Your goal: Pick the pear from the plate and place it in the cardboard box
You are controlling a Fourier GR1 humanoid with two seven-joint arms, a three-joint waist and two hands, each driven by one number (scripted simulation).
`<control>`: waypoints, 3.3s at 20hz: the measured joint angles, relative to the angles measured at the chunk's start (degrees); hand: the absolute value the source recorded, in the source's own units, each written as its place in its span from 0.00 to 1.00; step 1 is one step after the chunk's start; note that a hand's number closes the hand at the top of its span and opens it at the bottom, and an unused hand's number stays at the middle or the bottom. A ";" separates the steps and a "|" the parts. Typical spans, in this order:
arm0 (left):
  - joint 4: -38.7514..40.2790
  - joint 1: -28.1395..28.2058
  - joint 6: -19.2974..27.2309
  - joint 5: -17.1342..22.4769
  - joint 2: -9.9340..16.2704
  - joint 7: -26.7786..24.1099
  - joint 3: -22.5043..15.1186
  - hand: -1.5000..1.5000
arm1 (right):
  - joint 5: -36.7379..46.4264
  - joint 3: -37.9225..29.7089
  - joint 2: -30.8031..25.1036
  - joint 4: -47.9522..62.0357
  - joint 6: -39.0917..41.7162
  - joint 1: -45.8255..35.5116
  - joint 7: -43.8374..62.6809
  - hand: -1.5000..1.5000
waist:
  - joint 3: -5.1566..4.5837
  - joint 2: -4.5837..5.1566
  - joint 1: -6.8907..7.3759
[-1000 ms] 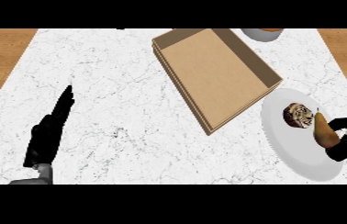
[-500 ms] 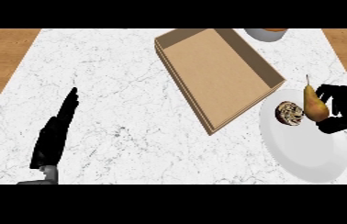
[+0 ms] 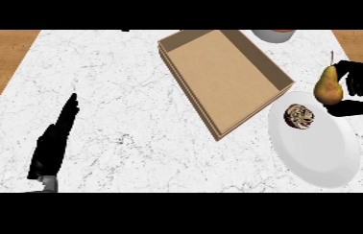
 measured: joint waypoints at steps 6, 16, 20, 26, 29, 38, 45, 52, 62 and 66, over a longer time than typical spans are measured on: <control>-0.90 0.55 -0.43 -0.02 0.44 0.28 0.51 0.50 | -8.74 -2.52 2.68 -9.62 4.33 -2.60 -0.91 1.00 | -0.04 -0.09 -0.11; -0.21 -0.82 -0.92 -0.92 -0.93 0.68 0.14 0.50 | -8.76 0.25 8.35 -9.88 7.79 -16.40 8.68 1.00 | -0.06 0.17 0.68; 1.68 -3.18 -1.62 -0.44 -0.72 0.64 1.17 0.50 | -6.28 1.46 10.78 -1.91 7.18 -24.20 10.18 1.00 | -0.06 0.30 0.91; 0.95 -2.74 -1.23 -1.77 -1.50 0.67 0.25 0.50 | -2.41 3.31 15.87 12.49 4.51 -33.47 10.26 1.00 | -0.05 0.47 1.49; 2.06 -3.07 -1.59 -1.45 -1.32 -0.34 0.95 0.50 | -0.67 3.82 18.31 19.47 2.61 -36.13 9.11 1.00 | -0.06 0.51 1.50; 1.19 -3.93 -2.49 -1.53 -1.32 0.73 0.80 0.50 | 2.49 1.42 23.64 42.01 -5.41 -43.78 6.81 0.00 | -0.03 1.04 2.60; 0.48 -4.00 -2.81 -1.63 -1.63 0.97 0.55 0.50 | 0.71 -3.31 25.15 52.06 -12.15 -46.57 0.93 0.00 | 0.01 1.30 3.13; 0.18 -2.84 -1.85 -2.60 -2.49 0.42 0.01 0.50 | -7.44 -12.70 24.63 51.21 -19.66 -46.66 -5.36 0.00 | 0.06 1.24 2.84; 0.13 -2.40 -2.70 -1.81 -1.52 0.31 1.41 0.50 | -19.94 -25.49 16.09 50.01 -17.23 -44.34 -14.19 0.00 | -0.09 0.78 1.93; -0.01 -2.23 -3.07 -1.40 -1.22 0.23 1.95 0.50 | -22.89 -29.20 9.22 51.40 -14.38 -41.54 -15.94 0.00 | 0.01 0.89 1.71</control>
